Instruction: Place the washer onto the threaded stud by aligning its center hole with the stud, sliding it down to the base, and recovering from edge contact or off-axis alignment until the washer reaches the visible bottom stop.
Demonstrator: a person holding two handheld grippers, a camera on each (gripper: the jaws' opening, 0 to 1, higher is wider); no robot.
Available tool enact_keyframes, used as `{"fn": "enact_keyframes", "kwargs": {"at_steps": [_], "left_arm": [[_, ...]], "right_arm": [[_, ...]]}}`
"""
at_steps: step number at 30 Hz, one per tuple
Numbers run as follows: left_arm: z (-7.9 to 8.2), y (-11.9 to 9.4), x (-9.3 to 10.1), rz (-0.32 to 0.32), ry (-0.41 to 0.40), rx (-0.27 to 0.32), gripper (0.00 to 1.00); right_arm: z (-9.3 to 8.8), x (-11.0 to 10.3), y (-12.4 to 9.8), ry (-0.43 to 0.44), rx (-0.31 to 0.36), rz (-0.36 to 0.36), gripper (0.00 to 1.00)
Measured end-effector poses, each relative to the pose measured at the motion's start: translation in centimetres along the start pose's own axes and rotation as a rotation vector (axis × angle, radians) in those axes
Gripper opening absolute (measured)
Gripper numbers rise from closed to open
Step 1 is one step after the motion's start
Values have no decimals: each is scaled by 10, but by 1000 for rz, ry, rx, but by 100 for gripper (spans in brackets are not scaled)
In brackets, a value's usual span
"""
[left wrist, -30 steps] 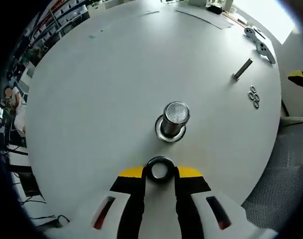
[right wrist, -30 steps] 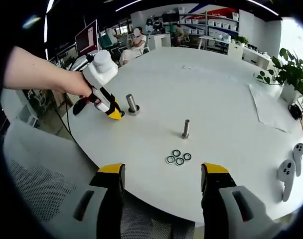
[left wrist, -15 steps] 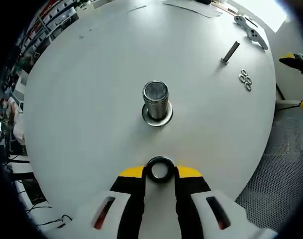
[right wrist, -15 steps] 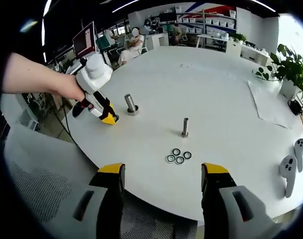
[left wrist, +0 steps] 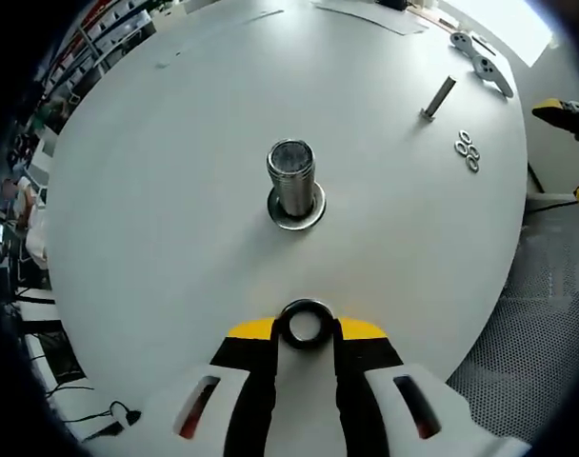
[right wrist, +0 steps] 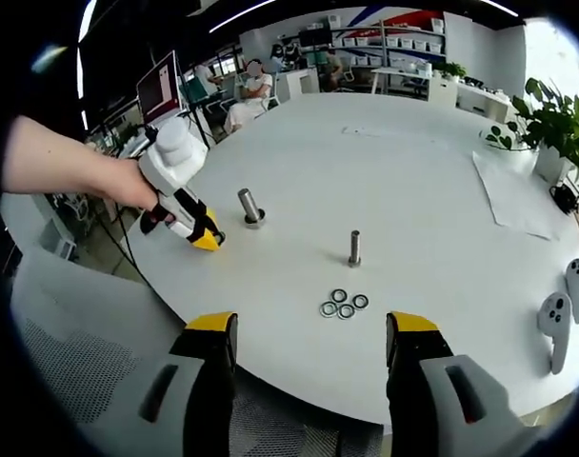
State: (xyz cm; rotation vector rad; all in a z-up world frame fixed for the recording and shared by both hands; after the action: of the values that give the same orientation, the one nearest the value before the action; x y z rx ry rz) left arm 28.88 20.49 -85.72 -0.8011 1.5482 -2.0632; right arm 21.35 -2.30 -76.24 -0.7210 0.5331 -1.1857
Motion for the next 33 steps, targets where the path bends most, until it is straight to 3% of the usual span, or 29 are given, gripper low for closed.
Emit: {"fn": "enact_keyframes", "kwargs": {"at_steps": [9, 33], "left_arm": [[-1, 0, 1, -2, -10, 4, 20], [-15, 1, 15, -8, 3, -60, 20]], "right_arm": [[1, -2, 0, -3, 3, 6, 66], [-1, -10, 0, -74, -2, 22, 66]]}}
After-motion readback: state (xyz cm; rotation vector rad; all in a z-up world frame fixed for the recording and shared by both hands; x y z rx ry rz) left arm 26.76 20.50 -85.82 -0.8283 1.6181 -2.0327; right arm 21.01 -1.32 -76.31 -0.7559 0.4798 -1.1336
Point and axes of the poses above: the point that each gripper's makers call its tool centre point, and the gripper's own axes: y roughly forward along the fingers, x roughly to its right, z roughly out of its top, the point moved 1 cm from there along -y, roughly backward along the fingers, and after that the axes turned 11 degrees about -z, right-handed, at the moved point
